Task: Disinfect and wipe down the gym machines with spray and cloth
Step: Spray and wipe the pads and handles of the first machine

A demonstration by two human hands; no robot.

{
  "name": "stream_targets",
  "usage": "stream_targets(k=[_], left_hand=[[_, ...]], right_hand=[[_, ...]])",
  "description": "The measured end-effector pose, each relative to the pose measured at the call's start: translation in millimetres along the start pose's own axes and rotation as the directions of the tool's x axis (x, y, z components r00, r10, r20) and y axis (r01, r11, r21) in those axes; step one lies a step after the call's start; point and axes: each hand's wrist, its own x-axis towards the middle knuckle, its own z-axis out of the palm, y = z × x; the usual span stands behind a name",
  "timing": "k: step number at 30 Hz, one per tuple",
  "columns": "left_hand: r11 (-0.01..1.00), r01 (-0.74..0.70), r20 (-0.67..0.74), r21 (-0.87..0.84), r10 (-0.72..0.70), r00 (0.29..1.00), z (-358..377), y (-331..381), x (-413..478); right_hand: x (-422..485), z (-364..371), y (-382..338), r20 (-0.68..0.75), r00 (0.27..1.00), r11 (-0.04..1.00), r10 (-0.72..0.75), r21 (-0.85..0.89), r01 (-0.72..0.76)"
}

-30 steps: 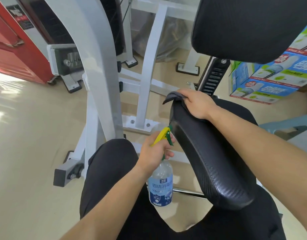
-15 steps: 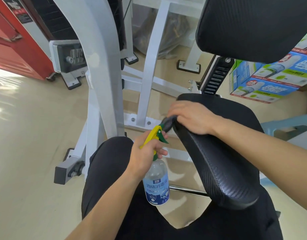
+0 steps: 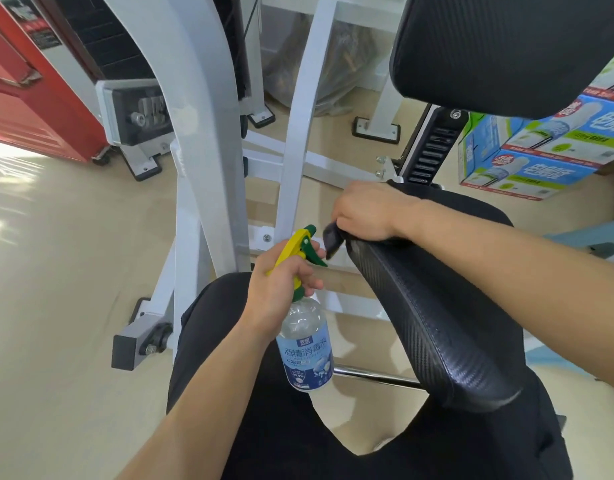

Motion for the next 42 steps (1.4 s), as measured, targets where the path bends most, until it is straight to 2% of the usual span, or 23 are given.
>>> stream_targets(k=[2,4,6,8,12,15,19,22,31,42], left_hand=[[1.000,0.006,-0.001,0.002,-0.006,1.000,-1,0,3],[1.000,0.012,-0.001,0.001,-0.012,1.000,-2,0,8],[1.000,0.024,0.006,-0.006,-0.024,1.000,-2,-2,14],[0.999,0.042,0.010,-0.014,-0.042,0.999,-1,-4,20],[0.997,0.075,0.054,-0.015,-0.074,0.996,1,-4,37],[0.992,0.122,0.121,-0.028,-0.118,0.986,-1,-3,57],[0.982,0.184,0.310,-0.050,-0.160,0.937,-6,-2,84],[0.972,0.236,0.427,-0.006,-0.211,0.880,-4,2,97],[0.947,0.320,0.402,0.029,-0.304,0.864,-4,6,113],[0.944,0.323,0.416,0.072,-0.322,0.850,-5,11,108]], right_hand=[[-25,15,-9,-0.060,0.986,0.987,-0.155,-0.051,0.152],[-54,24,-14,-0.076,0.937,0.938,-0.342,-0.078,0.336],[-61,26,-8,-0.114,0.908,0.914,-0.403,-0.088,0.395],[-46,24,-1,-0.127,0.936,0.944,-0.329,-0.046,0.326],[-7,12,20,-0.158,0.987,0.975,0.007,0.219,0.028],[-2,6,38,-0.166,0.967,0.922,0.191,0.367,-0.119],[-12,4,53,-0.157,0.926,0.815,0.343,0.540,-0.211],[-20,8,59,-0.150,0.909,0.800,0.389,0.544,-0.253],[-21,13,54,-0.173,0.904,0.822,0.391,0.509,-0.258],[-14,9,47,-0.202,0.903,0.819,0.378,0.529,-0.225]])
